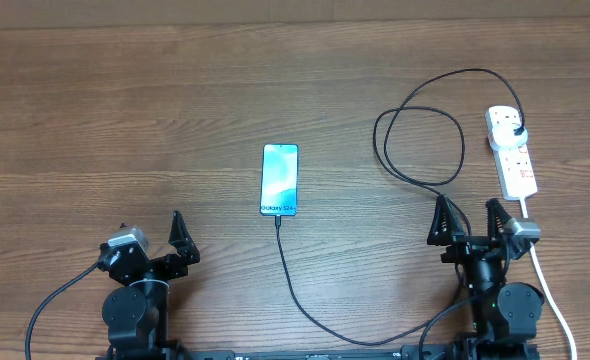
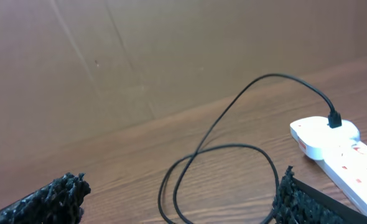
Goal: Plug charger to phone and switch on socket
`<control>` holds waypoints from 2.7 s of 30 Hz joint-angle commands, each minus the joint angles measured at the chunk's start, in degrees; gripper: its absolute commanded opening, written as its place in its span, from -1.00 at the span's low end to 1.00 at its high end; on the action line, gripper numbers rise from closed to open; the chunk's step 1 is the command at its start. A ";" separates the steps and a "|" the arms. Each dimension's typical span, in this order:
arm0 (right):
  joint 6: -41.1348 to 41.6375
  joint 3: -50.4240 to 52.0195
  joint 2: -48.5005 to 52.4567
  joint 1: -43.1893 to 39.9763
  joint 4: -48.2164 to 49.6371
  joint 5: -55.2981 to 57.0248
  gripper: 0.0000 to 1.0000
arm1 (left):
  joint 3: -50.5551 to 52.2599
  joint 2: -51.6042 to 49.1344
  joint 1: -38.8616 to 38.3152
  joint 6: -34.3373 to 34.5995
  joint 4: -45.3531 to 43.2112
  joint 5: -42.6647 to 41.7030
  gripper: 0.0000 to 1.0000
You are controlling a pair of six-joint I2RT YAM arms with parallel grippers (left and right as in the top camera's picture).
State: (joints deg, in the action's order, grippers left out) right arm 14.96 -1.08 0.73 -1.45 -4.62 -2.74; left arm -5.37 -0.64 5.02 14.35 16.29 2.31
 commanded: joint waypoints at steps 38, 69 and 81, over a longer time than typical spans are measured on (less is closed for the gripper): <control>-4.37 0.70 -0.55 0.13 0.13 2.67 1.00 | 0.35 0.35 0.22 -1.51 -0.04 -0.44 0.99; -4.37 0.63 -0.52 0.11 -0.07 2.69 1.00 | 0.35 0.35 0.22 -1.51 -0.04 -0.44 0.99; -4.37 0.66 -0.52 0.11 -0.09 2.69 1.00 | 0.35 0.35 0.22 -1.51 -0.07 -0.44 1.00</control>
State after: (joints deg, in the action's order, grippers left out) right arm 10.90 -1.06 0.73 -1.45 -4.78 0.21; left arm -5.34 -0.64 5.02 14.35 16.29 2.31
